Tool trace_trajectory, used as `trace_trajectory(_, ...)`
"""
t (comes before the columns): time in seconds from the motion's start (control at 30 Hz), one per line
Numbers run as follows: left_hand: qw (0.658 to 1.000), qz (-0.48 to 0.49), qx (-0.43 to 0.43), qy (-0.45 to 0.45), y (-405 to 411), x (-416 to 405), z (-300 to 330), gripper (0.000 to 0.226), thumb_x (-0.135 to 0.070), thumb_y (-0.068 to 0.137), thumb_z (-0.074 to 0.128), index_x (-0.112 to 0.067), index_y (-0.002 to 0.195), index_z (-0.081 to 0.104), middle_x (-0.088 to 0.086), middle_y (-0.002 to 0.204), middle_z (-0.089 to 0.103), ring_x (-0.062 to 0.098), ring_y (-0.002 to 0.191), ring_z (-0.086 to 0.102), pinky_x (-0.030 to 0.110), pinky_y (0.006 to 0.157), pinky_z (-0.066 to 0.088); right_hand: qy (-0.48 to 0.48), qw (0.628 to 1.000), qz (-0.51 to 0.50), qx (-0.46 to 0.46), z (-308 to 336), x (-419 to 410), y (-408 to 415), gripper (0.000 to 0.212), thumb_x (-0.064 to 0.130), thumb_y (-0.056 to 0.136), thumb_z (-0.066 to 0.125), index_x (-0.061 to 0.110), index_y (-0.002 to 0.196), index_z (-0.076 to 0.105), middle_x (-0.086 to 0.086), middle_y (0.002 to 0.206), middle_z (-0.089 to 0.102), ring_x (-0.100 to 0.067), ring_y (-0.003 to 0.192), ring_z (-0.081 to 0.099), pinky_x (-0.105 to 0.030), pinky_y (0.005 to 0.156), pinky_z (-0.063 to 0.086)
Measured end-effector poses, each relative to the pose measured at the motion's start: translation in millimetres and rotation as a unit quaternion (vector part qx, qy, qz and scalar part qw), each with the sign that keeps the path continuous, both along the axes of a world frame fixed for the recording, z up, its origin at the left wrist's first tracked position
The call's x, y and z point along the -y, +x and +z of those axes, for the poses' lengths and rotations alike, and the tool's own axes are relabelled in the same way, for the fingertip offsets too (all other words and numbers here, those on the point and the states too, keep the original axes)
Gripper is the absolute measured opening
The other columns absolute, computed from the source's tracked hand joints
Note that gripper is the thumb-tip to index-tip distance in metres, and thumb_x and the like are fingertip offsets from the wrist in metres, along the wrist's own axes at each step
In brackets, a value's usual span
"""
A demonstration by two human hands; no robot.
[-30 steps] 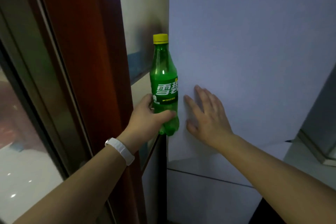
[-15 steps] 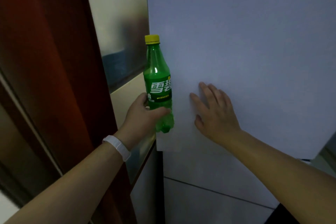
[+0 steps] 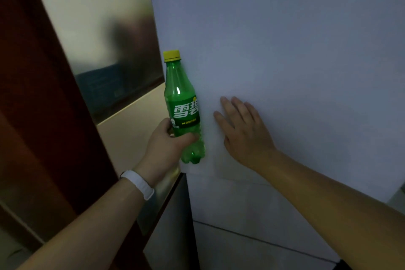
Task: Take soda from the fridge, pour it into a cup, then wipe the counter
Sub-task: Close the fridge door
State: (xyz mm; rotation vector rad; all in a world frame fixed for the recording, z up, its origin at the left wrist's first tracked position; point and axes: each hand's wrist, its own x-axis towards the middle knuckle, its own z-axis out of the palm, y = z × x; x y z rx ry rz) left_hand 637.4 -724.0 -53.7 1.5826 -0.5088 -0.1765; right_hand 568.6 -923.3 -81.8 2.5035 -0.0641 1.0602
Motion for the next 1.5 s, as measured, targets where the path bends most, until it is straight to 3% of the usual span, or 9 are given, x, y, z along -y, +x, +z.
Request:
trace_trajectory(0.33,1.000,0.015,0.013,0.010,-0.8,7.2,2.2,0.047,-0.003,0.075,0.077,-0.014,0.118,0.061,-0.003,0.103,0.069,-0.003,0.073,0.067,0.012,0.056,0.050,0.004,0.999,0.002,-0.045,0.5,26.3,6.8,0.047,0.010,0.083,0.047,0.008,0.130,0.054,-0.017,0.154,0.033,-0.037,0.140,0.032,-0.046,0.115,0.018)
trace_trajectory(0.43,1.000,0.023,0.018,0.009,-4.1,3.9,2.3,0.047,-0.003,0.076,0.077,-0.013,0.118,0.060,-0.003,0.101,0.068,-0.005,0.071,0.066,0.009,0.054,0.048,0.017,0.997,-0.013,-0.073,4.2,19.1,3.6,0.054,0.013,0.075,0.060,0.007,0.128,0.056,-0.019,0.153,0.033,-0.038,0.139,0.031,-0.048,0.115,0.020)
trace_trajectory(0.57,1.000,0.016,0.007,0.000,-11.6,-7.4,1.6,0.047,-0.005,0.075,0.077,-0.013,0.119,0.061,0.000,0.104,0.069,0.000,0.074,0.068,0.013,0.056,0.051,0.067,0.992,-0.018,-0.104,16.5,3.5,-10.9,0.063,0.018,0.066,0.073,0.005,0.126,0.058,-0.022,0.147,0.041,-0.042,0.133,0.040,-0.054,0.108,0.032)
trace_trajectory(0.73,1.000,-0.013,0.002,-0.011,-28.0,-22.3,2.4,0.046,-0.001,0.077,0.075,-0.011,0.119,0.060,-0.001,0.101,0.069,-0.001,0.071,0.068,0.012,0.055,0.050,0.106,0.986,-0.038,-0.126,25.4,-17.1,-49.8,0.065,0.028,0.077,0.072,0.005,0.135,0.051,-0.022,0.150,0.037,-0.041,0.136,0.037,-0.051,0.108,0.032)
trace_trajectory(0.83,0.999,-0.039,-0.004,-0.014,-39.3,-29.8,0.4,0.045,-0.002,0.075,0.077,-0.015,0.116,0.062,0.000,0.103,0.071,0.007,0.079,0.071,0.020,0.062,0.054,0.130,0.983,-0.039,-0.128,30.2,-29.4,-78.6,0.065,0.031,0.086,0.063,0.008,0.143,0.041,-0.018,0.156,0.026,-0.038,0.143,0.024,-0.047,0.113,0.024)
trace_trajectory(0.97,0.998,-0.066,0.007,-0.016,-59.5,-38.0,-3.9,0.041,-0.001,0.069,0.080,-0.020,0.102,0.063,-0.002,0.094,0.073,0.010,0.078,0.071,0.028,0.068,0.057,0.168,0.977,-0.053,-0.118,34.0,-47.4,-117.9,0.065,0.030,0.086,0.062,0.010,0.143,0.041,-0.015,0.156,0.027,-0.036,0.143,0.022,-0.047,0.112,0.025)
trace_trajectory(1.1,0.993,-0.117,0.026,0.015,-77.5,-40.5,-5.0,0.046,-0.008,0.068,0.082,-0.017,0.108,0.062,0.004,0.101,0.071,0.019,0.088,0.070,0.037,0.077,0.058,0.221,0.962,-0.103,-0.121,24.7,-63.6,-158.6,0.065,0.034,0.089,0.059,0.015,0.147,0.035,-0.009,0.159,0.019,-0.029,0.145,0.015,-0.042,0.113,0.021)
trace_trajectory(1.23,0.984,-0.168,0.055,0.031,-105.7,-31.7,-5.3,0.040,-0.010,0.072,0.081,-0.028,0.098,0.057,-0.006,0.097,0.068,0.010,0.084,0.066,0.024,0.068,0.052,0.275,0.944,-0.157,-0.093,7.5,-74.7,-212.4,0.063,0.035,0.088,0.062,0.015,0.143,0.041,-0.009,0.156,0.026,-0.028,0.141,0.023,-0.043,0.107,0.030)
trace_trajectory(1.5,0.960,-0.274,0.040,0.035,-190.5,1.3,-32.9,0.041,-0.012,0.072,0.082,-0.017,0.106,0.059,-0.007,0.095,0.069,0.006,0.080,0.065,0.012,0.058,0.050,0.290,0.908,-0.280,-0.116,-28.9,-79.8,-331.1,0.063,0.041,0.085,0.059,0.017,0.141,0.042,-0.007,0.153,0.031,-0.027,0.138,0.027,-0.046,0.108,0.034)
